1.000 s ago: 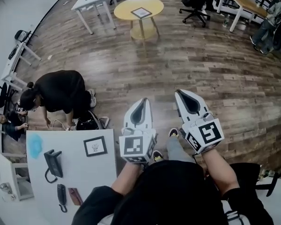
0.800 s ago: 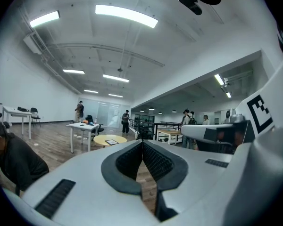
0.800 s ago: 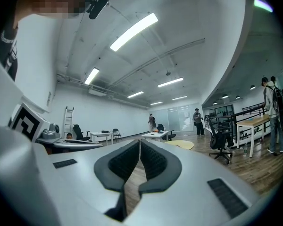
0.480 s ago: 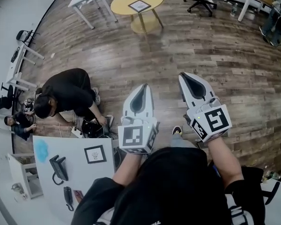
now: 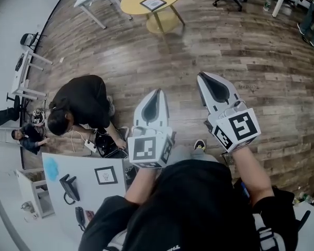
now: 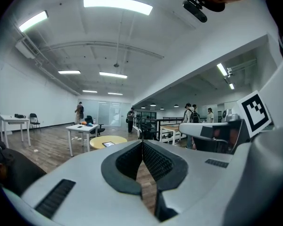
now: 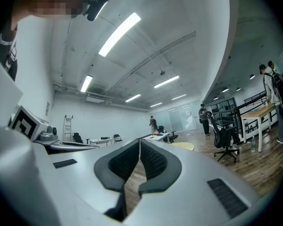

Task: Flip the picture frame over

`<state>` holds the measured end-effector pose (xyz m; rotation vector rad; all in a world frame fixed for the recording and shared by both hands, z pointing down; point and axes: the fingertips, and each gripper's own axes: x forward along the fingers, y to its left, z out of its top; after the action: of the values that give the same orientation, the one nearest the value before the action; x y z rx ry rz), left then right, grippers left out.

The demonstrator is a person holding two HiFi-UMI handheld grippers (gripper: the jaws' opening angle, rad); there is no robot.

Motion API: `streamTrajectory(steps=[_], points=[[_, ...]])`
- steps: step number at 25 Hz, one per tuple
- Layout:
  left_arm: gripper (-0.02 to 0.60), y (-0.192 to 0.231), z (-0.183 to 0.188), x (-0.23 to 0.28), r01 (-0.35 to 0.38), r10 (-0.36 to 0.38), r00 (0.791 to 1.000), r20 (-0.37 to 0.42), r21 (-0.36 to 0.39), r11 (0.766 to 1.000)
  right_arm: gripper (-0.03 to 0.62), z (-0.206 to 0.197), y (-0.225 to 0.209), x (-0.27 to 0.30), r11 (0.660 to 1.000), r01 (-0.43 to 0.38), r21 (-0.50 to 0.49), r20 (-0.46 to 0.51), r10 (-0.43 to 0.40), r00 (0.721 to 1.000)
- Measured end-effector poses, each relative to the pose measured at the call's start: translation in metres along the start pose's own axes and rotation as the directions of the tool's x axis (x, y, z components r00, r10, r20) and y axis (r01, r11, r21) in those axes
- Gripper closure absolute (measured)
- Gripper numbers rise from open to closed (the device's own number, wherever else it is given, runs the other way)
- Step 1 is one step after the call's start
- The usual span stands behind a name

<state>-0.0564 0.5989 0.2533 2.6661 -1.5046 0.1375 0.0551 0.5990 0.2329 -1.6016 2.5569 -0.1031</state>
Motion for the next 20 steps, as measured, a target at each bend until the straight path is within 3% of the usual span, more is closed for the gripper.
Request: streamTrajectory(steps=[10, 14, 20], points=[[0.558, 0.008, 0.0, 0.051, 0.027, -0.027, 0.999, -0.026, 0.018, 0.999, 0.572, -0.009, -0.031, 0.042, 1.0, 0.008, 0.013, -0.017, -0.008, 1.0], [0.558, 0.04, -0.005, 0.081, 0.012, -0.012, 0.999, -0.041, -0.003, 1.0, 0.572, -0.019, -0.041, 0.08, 1.0, 0.007, -0.001, -0.051, -0.007, 0.999], [0.558, 0.098, -0.006, 0.138, 0.045, -0.045, 0.999, -0.011, -0.02, 0.999, 0.572, -0.024, -0.058, 0.164, 0.999, 0.005, -0.036, -0.078, -0.007, 0.997]])
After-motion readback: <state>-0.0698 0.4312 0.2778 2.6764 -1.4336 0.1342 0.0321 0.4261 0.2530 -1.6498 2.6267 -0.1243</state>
